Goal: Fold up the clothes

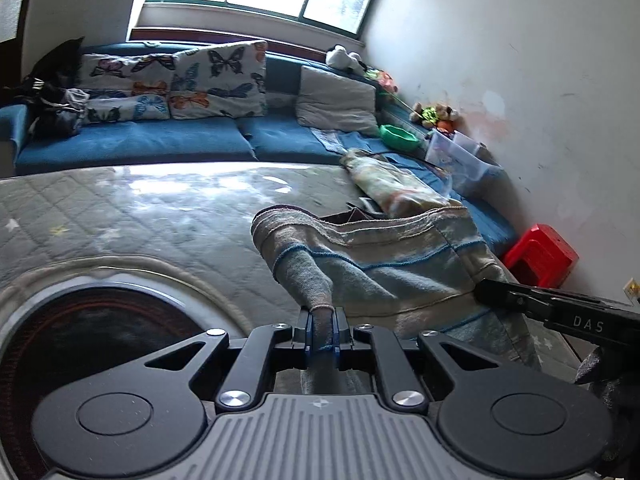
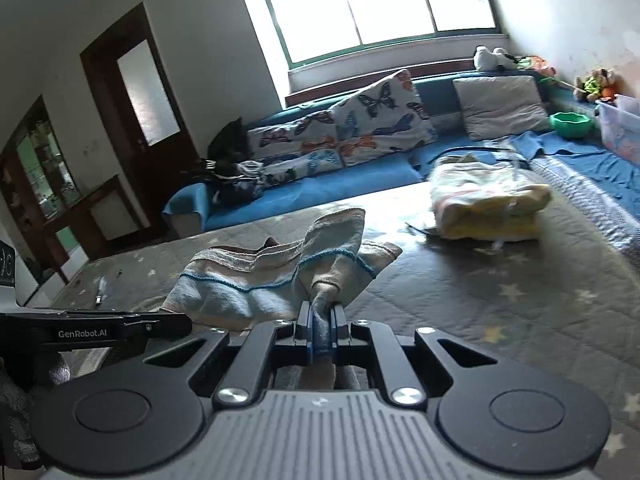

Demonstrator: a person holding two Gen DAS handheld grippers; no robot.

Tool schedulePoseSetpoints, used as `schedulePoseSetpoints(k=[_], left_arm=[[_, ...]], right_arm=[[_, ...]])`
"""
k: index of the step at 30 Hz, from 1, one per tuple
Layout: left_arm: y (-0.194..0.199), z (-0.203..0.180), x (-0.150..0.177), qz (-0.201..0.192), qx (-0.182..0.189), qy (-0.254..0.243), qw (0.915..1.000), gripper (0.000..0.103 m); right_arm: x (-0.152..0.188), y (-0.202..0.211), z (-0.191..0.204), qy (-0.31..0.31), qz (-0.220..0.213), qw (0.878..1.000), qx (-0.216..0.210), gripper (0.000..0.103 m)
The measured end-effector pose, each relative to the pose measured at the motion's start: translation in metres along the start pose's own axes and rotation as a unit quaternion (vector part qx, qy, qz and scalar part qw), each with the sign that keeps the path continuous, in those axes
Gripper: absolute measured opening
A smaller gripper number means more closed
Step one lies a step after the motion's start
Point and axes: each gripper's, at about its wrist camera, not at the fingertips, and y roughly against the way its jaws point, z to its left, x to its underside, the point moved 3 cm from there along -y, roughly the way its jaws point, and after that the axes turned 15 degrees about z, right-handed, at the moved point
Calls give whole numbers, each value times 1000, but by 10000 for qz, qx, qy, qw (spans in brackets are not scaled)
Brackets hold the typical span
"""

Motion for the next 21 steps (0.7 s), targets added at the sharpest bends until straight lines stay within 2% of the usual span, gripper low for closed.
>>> schedulePoseSetpoints(k=[10, 21], left_arm=[[-38, -35, -1, 319, 79, -174, 9993, 10], [-64, -44, 4, 585, -9, -235, 9980, 11]], right_arm=[[6, 6, -42, -130, 161, 9989, 425, 7], [23, -10, -71, -282, 403, 9969, 614, 7]])
